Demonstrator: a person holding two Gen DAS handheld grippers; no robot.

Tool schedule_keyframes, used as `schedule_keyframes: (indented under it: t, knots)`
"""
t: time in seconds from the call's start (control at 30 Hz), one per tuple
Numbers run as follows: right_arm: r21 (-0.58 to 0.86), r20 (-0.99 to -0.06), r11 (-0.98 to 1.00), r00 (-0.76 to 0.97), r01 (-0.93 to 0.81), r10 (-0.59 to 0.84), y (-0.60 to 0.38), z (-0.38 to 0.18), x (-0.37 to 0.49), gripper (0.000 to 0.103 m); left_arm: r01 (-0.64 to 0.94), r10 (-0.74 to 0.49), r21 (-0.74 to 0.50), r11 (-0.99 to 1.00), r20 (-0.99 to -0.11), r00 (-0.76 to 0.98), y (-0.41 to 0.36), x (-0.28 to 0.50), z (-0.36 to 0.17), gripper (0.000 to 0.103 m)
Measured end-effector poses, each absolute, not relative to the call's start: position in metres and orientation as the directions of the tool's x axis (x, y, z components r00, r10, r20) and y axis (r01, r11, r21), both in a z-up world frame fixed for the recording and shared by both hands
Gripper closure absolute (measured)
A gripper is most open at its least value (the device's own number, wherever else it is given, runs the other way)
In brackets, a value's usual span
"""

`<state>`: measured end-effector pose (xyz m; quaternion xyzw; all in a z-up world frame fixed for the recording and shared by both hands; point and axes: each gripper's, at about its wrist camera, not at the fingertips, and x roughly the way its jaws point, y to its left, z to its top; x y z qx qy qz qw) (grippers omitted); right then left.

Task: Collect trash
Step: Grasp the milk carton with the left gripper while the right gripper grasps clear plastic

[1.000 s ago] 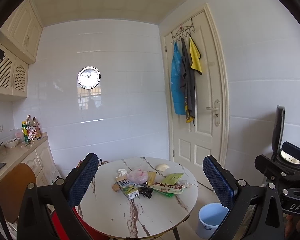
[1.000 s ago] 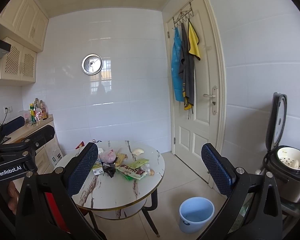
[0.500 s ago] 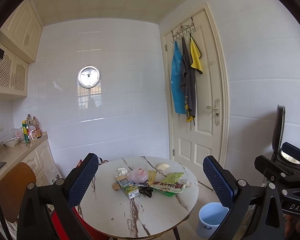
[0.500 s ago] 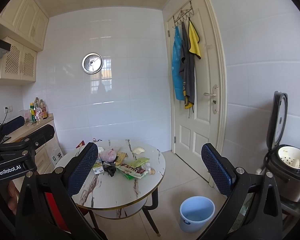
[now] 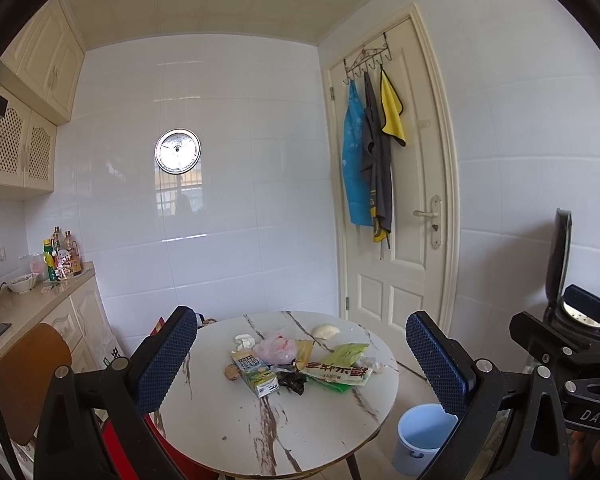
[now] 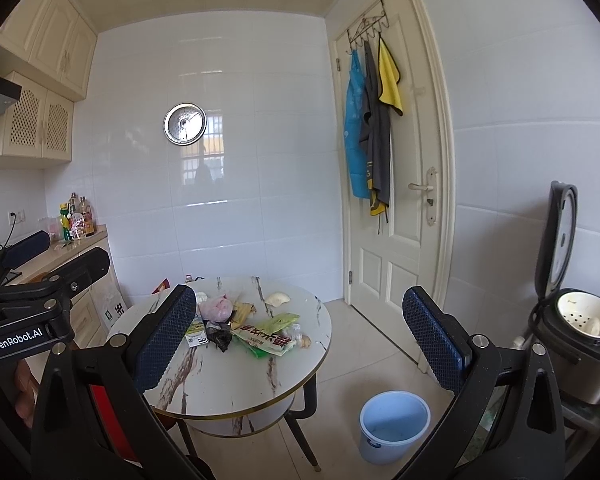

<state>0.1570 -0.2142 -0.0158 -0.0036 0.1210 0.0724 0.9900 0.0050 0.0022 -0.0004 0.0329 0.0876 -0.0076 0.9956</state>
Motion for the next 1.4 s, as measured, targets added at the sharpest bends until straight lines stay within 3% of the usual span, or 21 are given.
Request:
schedule_keyframes:
  t: [0.27, 0.5, 0.73, 0.93, 1.03, 1.4]
  knots:
    - [0.015, -0.257, 0.989, 0.955, -0.15, 0.149, -0.215, -0.021, 0.166, 0.0, 0.014, -0.001, 0.064, 0.998, -0.194, 0.981, 0.007, 0.015, -0.005, 0.001]
    - [0.037, -0.31, 0.986, 0.936, -0.162, 0.165, -0.22, -0.043, 0.193, 0.0, 0.005, 0.007, 0.039, 0.999, -0.292, 0.956, 0.026, 0.053, -0.024, 0.001]
    - [0.061, -0.425, 0.984, 0.888, -0.165, 0.175, -0.233, -0.085, 0.245, 0.0, -0.058, 0.05, -0.003, 0.998, -0.466, 0.883, 0.067, 0.126, -0.056, 0.001]
    - [0.101, -0.533, 0.98, 0.823, -0.171, 0.198, -0.241, -0.134, 0.307, 0.0, -0.088, 0.034, -0.051, 0.995, -0.645, 0.764, 0.085, 0.211, -0.102, 0.001]
    - [0.096, -0.569, 0.978, 0.796, -0.185, 0.207, -0.236, -0.154, 0.336, 0.0, -0.063, -0.011, -0.081, 0.995, -0.69, 0.723, 0.085, 0.253, -0.117, 0.001]
    - [0.066, -0.645, 0.961, 0.723, -0.268, 0.246, -0.206, -0.2, 0.416, 0.0, -0.205, 0.107, -0.051, 0.977, -0.718, 0.688, 0.115, 0.39, -0.131, 0.001]
